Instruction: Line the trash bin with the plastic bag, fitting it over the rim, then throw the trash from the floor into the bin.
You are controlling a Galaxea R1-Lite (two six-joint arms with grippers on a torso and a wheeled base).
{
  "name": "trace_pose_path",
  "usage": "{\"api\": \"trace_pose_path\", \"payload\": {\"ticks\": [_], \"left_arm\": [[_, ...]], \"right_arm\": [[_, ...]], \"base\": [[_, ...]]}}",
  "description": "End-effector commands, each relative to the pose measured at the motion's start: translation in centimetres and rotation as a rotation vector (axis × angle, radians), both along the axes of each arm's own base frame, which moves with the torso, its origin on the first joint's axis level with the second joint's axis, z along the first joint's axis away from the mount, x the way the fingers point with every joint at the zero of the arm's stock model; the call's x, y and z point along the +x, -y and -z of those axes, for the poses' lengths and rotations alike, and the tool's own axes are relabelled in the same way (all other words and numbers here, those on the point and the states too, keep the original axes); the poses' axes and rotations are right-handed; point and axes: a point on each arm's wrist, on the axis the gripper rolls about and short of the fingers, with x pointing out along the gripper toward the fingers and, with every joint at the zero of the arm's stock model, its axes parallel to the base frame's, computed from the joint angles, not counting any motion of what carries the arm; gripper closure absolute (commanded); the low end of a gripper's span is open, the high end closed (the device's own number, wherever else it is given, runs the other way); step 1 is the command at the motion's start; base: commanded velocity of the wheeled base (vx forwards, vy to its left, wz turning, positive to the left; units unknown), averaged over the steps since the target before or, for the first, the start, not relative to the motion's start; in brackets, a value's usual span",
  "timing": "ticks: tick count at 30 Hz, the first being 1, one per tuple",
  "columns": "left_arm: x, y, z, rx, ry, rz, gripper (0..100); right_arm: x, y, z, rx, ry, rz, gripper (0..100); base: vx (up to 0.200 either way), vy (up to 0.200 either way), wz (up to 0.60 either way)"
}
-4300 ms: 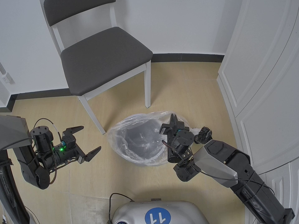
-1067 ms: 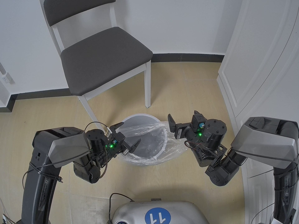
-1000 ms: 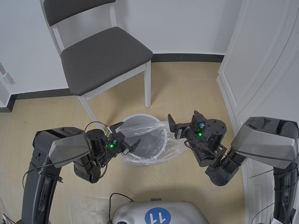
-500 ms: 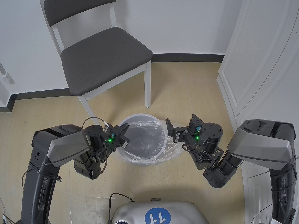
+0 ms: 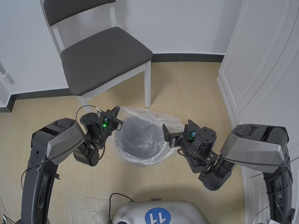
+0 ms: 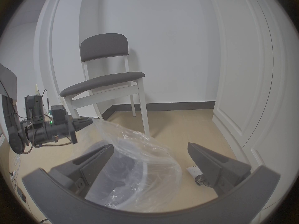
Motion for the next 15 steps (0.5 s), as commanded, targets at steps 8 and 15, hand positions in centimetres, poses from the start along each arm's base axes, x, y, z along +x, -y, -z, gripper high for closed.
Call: {"api": "trace_pose_path", "payload": {"ticks": [8,15], "left_arm": [[3.0,1.0,1.1,-0.09,0.028,-0.092,100],[4.2,1.8,0.9,-0.135,0.026,-0.156,100]], "right_arm": [[0.0,-0.1,0.3,0.005,0.007,-0.001,0],[0.0,-0.1,0.4,0.003,0.006,0.0,0]], "base": [[0.0,0.0,0.0],[0.0,0.0,0.0]]}}
